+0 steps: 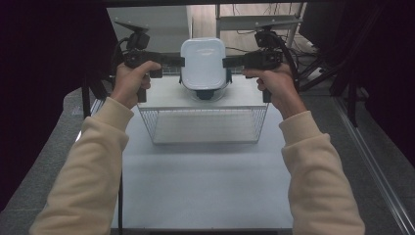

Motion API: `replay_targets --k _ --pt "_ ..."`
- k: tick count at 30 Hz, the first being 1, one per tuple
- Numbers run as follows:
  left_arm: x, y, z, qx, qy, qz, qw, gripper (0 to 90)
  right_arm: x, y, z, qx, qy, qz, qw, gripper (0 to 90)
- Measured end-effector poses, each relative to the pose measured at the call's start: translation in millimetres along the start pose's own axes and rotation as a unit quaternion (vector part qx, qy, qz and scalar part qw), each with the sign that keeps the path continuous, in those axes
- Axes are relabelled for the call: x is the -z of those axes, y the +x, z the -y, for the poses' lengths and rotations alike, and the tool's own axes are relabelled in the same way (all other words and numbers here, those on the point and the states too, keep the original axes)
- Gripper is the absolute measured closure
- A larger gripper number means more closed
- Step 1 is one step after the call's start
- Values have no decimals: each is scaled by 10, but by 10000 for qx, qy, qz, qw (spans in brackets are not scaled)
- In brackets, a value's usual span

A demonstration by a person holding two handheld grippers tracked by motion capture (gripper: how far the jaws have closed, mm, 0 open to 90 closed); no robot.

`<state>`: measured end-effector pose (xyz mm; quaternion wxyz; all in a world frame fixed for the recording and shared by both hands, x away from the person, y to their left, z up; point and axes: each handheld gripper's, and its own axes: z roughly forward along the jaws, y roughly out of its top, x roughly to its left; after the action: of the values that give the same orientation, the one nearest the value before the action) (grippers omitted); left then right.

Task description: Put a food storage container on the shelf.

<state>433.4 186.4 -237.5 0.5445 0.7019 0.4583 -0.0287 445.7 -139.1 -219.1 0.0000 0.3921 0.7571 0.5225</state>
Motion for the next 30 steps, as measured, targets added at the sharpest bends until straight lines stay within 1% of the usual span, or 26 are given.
replay_targets --k 4,6,10,12,16,21,24,26,27,30 --pt "-13 53 -32 109 3 72 9999 782 -26 -50 -23 -119 -23 -92 9999 785" --pt "-22 91 -62 203 32 141 9997 780 -38 -66 -53 -204 29 -118 9997 782" --pt "-53 155 -126 343 52 203 9992 778 -80 -109 -117 -341 100 -89 9993 768" --pt "-79 185 -164 457 87 234 9986 775 -118 -170 -153 -515 136 -88 9985 756" --pt "-135 220 -230 581 144 243 9979 758 -174 -274 -201 -733 188 -68 9971 732" --pt "-207 344 -283 809 182 330 9960 733 -245 -410 -228 -1074 175 -223 9938 712" --pt "-243 403 -292 952 126 393 9946 719 -290 -503 -225 -1332 131 -345 9904 702" --pt "-262 434 -292 1017 107 403 9939 709 -311 -549 -221 -1451 101 -416 9885 697" --pt "-268 445 -291 1015 113 387 9940 703 -325 -574 -216 -1522 77 -457 9873 695" --pt "-295 478 -279 1060 96 353 9937 680 -361 -614 -201 -1645 35 -522 9850 682"
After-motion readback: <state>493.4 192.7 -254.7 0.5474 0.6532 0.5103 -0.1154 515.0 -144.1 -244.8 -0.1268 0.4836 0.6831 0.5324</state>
